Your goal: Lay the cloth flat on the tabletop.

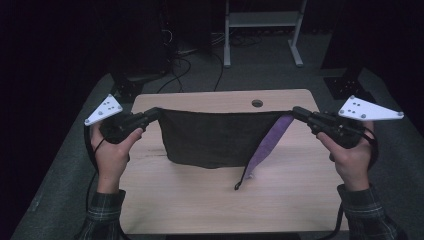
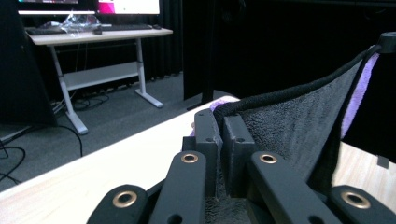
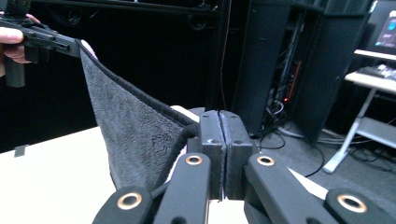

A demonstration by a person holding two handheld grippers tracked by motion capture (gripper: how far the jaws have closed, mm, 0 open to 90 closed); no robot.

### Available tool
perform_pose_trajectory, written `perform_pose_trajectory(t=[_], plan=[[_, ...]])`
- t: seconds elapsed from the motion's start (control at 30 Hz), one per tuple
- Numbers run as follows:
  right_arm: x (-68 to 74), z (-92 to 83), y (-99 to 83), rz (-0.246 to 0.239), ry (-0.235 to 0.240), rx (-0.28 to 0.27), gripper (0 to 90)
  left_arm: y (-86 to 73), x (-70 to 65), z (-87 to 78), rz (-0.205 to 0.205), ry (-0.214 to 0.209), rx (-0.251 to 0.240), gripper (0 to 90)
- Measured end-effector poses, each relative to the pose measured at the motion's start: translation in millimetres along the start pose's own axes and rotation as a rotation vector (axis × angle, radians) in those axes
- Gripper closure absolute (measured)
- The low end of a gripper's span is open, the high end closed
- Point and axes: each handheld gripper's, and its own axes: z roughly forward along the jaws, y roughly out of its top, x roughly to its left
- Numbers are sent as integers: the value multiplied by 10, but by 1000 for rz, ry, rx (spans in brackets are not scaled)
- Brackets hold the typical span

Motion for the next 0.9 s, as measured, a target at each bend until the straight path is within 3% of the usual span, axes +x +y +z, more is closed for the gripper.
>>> perform_pose_trajectory(t=[0.27, 0.43, 0.5, 0.63, 0.77, 0.9], plan=[[-135, 64, 161, -15, -39, 1, 886, 61, 76, 181, -16, 8, 0, 863], [-299, 205, 155, 1, -69, 30, 885, 55, 152, 347, -34, 15, 3, 862], [-429, 310, 178, 10, -87, 43, 885, 73, 202, 445, -40, 22, 7, 862], [-526, 369, 219, 20, -96, 44, 885, 104, 244, 568, -42, 31, 5, 863], [-551, 349, 245, 19, -99, 41, 885, 110, 200, 560, -26, 31, 0, 863], [-445, 187, 240, 2, -82, 18, 885, 113, 81, 430, 2, 20, -15, 862]])
